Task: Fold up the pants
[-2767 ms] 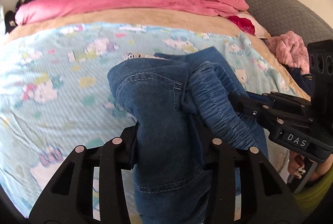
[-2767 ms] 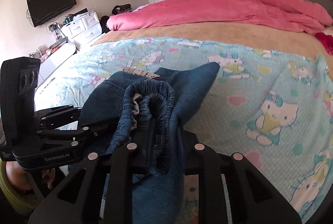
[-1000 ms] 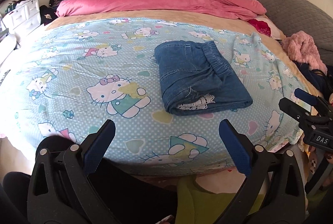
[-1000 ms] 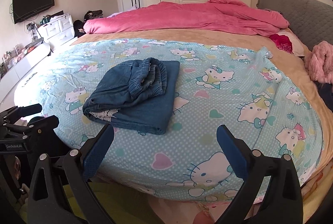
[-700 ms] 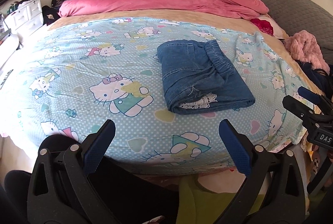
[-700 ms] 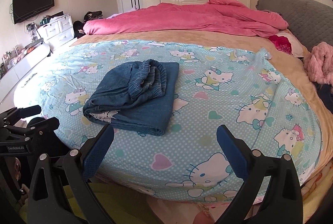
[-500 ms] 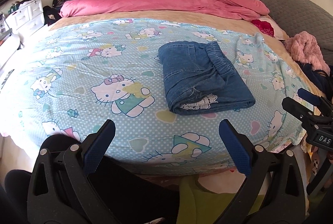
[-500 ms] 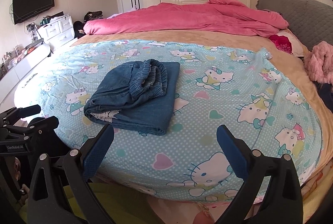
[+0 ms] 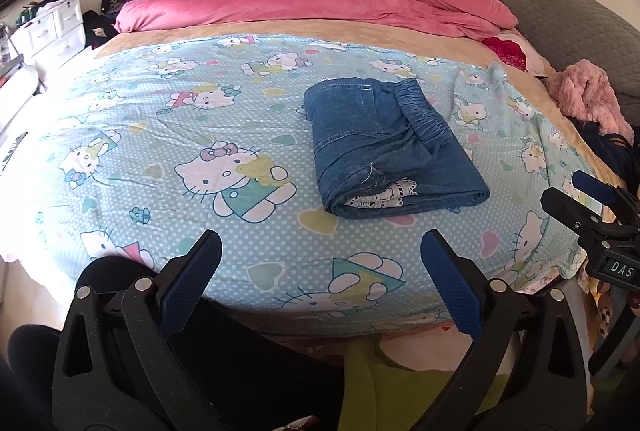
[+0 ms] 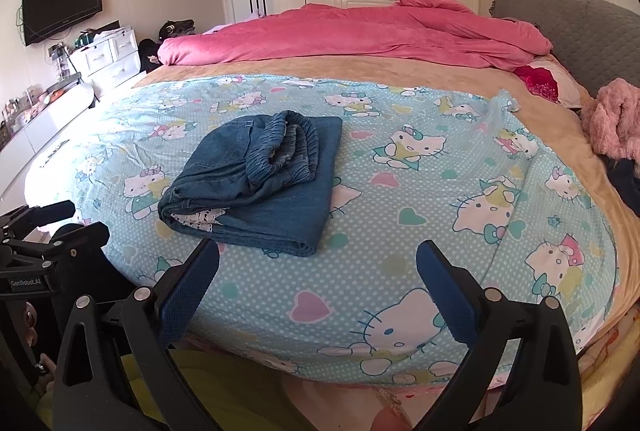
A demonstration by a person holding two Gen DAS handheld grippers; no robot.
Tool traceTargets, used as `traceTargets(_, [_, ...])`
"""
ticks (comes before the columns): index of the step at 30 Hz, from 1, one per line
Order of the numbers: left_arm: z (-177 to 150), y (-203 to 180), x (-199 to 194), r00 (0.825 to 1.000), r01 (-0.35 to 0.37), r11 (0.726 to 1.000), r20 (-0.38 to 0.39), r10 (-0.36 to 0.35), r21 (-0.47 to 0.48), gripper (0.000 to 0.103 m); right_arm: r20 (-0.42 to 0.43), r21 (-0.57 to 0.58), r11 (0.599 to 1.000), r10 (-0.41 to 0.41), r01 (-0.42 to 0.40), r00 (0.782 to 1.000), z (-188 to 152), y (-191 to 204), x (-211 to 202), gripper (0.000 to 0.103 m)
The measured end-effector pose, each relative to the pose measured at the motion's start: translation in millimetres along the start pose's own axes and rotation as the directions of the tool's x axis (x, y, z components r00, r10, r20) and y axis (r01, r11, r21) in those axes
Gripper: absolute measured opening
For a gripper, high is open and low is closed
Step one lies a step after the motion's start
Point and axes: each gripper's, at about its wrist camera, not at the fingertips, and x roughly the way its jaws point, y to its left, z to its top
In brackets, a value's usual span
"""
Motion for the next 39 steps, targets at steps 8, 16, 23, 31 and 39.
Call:
traceTargets(8, [-1,0,-1,1.000,0.005,1.000,0.000,-0.005,-0.005,0.094,-0.001,-0.002,1.000,0.000,0.000,1.000,-1,0,0,0.098])
traceTargets(16, [-1,1,1,1.000,-0.008,1.000,-0.014,0.008,-0.013,0.094,-0.001,0.003,1.000,-0.004,0.004,1.000,-3,0,1,0.098])
traceTargets(23, [-1,1,2,0.999,-0.025,1.000,-0.023,0.025,-0.006,0.094,-0.003,0.003,1.000,-0.005,0.005,1.000,-3,0,1,0.098])
traceTargets(31, [-2,3,7,0.998,-0.046,0.999,-0.042,0.045,-0.009,0.094,-0.018,0.006,1.000,-0.008,0.008,1.000,-5,-2,7,0.098])
traceTargets(39, [-2,12,15,0.992,-0.105,0.993,-0.069,0.102,-0.050,0.094,-0.036,0.015,1.000,-0.022,0.023,0.999,-7,-9,16,0.099])
